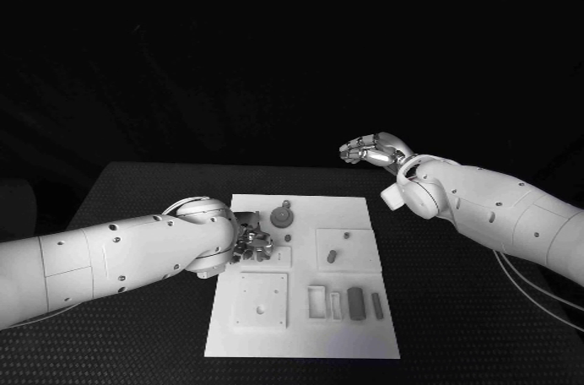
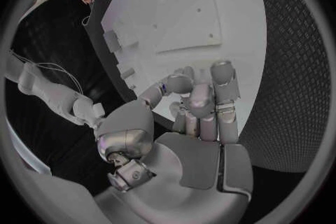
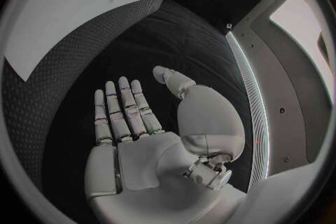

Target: Assemble the parts on the task board

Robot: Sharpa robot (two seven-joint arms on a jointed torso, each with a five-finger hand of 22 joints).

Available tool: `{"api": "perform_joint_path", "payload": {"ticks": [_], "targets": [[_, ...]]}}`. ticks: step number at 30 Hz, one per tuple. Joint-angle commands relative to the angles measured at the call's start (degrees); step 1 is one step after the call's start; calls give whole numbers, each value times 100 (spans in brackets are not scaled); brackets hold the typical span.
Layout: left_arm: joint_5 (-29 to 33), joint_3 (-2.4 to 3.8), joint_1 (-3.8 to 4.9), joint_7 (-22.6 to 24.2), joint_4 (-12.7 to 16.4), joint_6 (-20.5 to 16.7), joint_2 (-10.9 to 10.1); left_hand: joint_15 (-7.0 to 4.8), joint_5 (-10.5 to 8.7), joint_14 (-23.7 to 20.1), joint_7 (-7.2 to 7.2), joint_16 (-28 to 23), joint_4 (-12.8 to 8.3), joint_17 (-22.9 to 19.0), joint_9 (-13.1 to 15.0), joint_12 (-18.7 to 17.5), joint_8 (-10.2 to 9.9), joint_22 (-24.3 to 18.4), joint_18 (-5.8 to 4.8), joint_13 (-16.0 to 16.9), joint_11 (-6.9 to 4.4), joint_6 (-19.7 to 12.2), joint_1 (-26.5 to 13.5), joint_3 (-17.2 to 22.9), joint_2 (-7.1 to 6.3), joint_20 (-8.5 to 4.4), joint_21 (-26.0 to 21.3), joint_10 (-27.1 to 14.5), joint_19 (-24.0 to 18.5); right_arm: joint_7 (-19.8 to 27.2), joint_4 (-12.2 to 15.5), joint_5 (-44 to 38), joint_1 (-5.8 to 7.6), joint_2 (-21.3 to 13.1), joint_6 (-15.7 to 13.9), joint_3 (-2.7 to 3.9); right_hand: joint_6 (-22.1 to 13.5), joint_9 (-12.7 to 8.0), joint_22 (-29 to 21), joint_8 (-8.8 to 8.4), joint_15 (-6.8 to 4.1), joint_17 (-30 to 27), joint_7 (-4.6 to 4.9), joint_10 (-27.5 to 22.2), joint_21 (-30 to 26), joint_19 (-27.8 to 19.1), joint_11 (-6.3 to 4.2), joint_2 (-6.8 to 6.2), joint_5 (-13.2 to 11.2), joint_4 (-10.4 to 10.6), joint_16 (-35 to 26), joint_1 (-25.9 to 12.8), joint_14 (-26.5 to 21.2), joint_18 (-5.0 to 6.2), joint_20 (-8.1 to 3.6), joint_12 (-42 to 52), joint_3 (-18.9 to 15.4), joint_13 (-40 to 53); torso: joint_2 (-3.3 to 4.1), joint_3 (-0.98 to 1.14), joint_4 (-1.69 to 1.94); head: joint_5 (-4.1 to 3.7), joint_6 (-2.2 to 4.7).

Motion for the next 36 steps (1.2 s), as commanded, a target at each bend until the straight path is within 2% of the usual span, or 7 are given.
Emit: {"api": "perform_joint_path", "payload": {"ticks": [1, 10, 27, 36], "targets": [[65, -18, -26, -78, -2, 195, 13, -146, -28, -208, -431, 30, 304, -14, -2, 40, 3, 123, 26, -9, -43, 957, -43, 261, 35, -44, 39, -50, 11, 56, -3, -49, -7, 9, 101, 3, -15, -10, 9, 22, 48, -9, 37, 49, -23, -32, 6, 20, -1, -14, -31, -4, 10, -57, -5, -22, -22, -9, 1, 5, -1, 2, 0], [46, -18, -26, -83, -25, 193, 24, -135, -63, -217, -444, 71, 348, -57, 26, 69, 17, 124, 27, -33, -55, 989, -125, 272, 75, -38, 60, -57, 5, 55, -8, -51, -15, 7, 110, 3, -14, -13, 17, 26, 51, -11, 37, 52, -27, -37, 6, 25, -1, -20, -33, 1, 9, -59, -4, -25, -23, -14, 1, 4, 1, 9, 0], [-55, -18, -26, -106, -104, 249, 94, -124, -9, -230, -465, 112, 319, -104, 74, 117, 47, 124, 31, -53, -76, 1030, -137, 328, 121, -32, 84, -50, -2, 55, -8, -52, -18, 10, 133, 3, -14, -18, 29, 31, 55, -15, 38, 57, -33, -45, 6, 25, -1, -26, -38, 1, 7, -63, -1, -30, -30, -22, 1, 3, -1, 7, -8], [-45, -18, -24, -145, -178, 423, 148, -118, -60, -238, -468, 126, 314, -131, 94, 141, 51, 121, 33, -64, -78, 1027, -145, 336, 128, -28, 91, -54, -8, 55, -4, -52, -18, 21, 149, 3, -14, -21, 35, 34, 55, -16, 38, 60, -36, -48, 7, 27, -1, -27, -40, -1, 6, -64, 0, -33, -33, -26, 2, 3, -7, 9, -6]]}}
